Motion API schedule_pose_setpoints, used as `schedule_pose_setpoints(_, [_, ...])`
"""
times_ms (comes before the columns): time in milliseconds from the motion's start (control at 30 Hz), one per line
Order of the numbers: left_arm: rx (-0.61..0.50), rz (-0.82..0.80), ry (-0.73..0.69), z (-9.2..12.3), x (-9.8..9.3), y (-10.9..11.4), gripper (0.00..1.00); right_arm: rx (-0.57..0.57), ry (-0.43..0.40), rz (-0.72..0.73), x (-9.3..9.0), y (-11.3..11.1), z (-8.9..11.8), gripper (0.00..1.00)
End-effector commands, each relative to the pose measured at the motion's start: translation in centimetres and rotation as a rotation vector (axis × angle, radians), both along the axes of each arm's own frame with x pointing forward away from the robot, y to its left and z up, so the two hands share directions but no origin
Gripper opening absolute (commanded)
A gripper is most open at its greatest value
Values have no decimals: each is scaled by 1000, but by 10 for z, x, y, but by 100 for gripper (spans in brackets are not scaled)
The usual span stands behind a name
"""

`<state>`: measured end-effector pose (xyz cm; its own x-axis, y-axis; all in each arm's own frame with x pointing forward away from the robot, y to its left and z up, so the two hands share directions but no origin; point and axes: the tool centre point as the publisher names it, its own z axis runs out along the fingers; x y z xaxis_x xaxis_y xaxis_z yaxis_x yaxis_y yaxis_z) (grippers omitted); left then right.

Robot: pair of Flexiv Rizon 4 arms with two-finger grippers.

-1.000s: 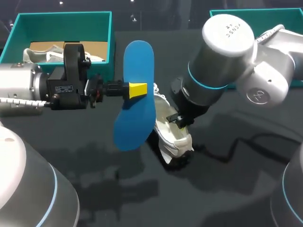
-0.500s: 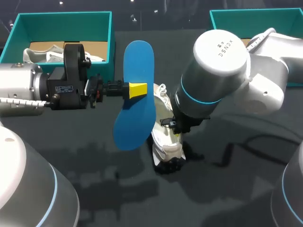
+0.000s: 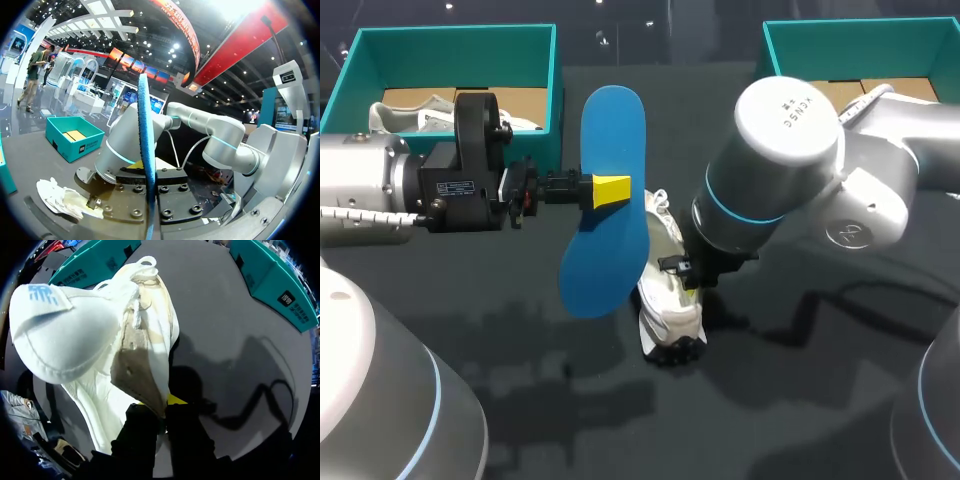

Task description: Take the shoe out of the shoebox, open the shoe tongue, remove and reinsert the insole, then place the shoe into the shoebox

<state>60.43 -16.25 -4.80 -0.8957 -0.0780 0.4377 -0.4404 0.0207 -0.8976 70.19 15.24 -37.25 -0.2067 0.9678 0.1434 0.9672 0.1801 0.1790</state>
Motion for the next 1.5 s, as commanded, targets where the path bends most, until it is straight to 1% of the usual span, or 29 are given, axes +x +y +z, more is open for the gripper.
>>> schedule_pose_setpoints(33, [-2, 1, -1, -1, 0, -1, 0, 14, 6, 0, 2, -1, -10, 0])
schedule_pose_setpoints(300, [-2, 1, -1, -1, 0, -1, 0, 17, 29, -36, 1, -2, -22, 0])
schedule_pose_setpoints(467, [-2, 1, -1, -1, 0, -1, 0, 28, 31, -52, -2, -3, -25, 0])
schedule_pose_setpoints(500, [-2, 1, -1, -1, 0, -1, 0, 28, 30, -56, -3, -3, -24, 13])
schedule_pose_setpoints(533, [-2, 1, -1, -1, 0, -1, 0, 28, 29, -58, -3, -3, -23, 34])
schedule_pose_setpoints(567, [-2, 1, -1, -1, 0, -1, 0, 27, 27, -61, -4, -3, -20, 40])
schedule_pose_setpoints(633, [-2, 1, -1, -1, 0, -1, 0, 33, 25, -75, -5, -5, -14, 49])
schedule_pose_setpoints(667, [-2, 1, -1, -1, 0, -1, 0, 40, 29, -90, -5, -7, -11, 64])
schedule_pose_setpoints(700, [-2, 1, -1, -1, 0, -1, 0, 48, 28, -99, -6, -9, -7, 85])
schedule_pose_setpoints(733, [-2, 1, -1, -1, 0, -1, 0, 62, 24, -102, -7, -12, -2, 100])
schedule_pose_setpoints(867, [-2, 1, -1, -1, 0, -1, 0, 91, 31, -119, -7, -21, 18, 100])
schedule_pose_setpoints(933, [-2, 1, -1, -1, 0, -1, 0, 145, 54, -132, -5, -28, 28, 100])
schedule_pose_setpoints(967, [-2, 1, -1, -1, 0, -1, 0, 181, 52, -131, -4, -31, 31, 100])
schedule_pose_setpoints(1000, [-2, 1, -1, -1, 0, -1, 0, 239, 43, -95, -3, -38, 38, 100])
schedule_pose_setpoints(1033, [-2, 1, -1, -1, 0, -1, 0, 246, 52, -63, -2, -42, 46, 100])
schedule_pose_setpoints(1067, [-2, 1, -1, -1, 0, -1, 0, 220, 78, -40, -1, -45, 53, 100])
schedule_pose_setpoints(1467, [-2, 1, -1, -1, 0, -1, 0, 220, 78, -40, -1, -45, 53, 100])
schedule_pose_setpoints(1500, [-2, 1, -1, -1, 0, -1, 0, 248, 57, -29, 1, -43, 54, 100])
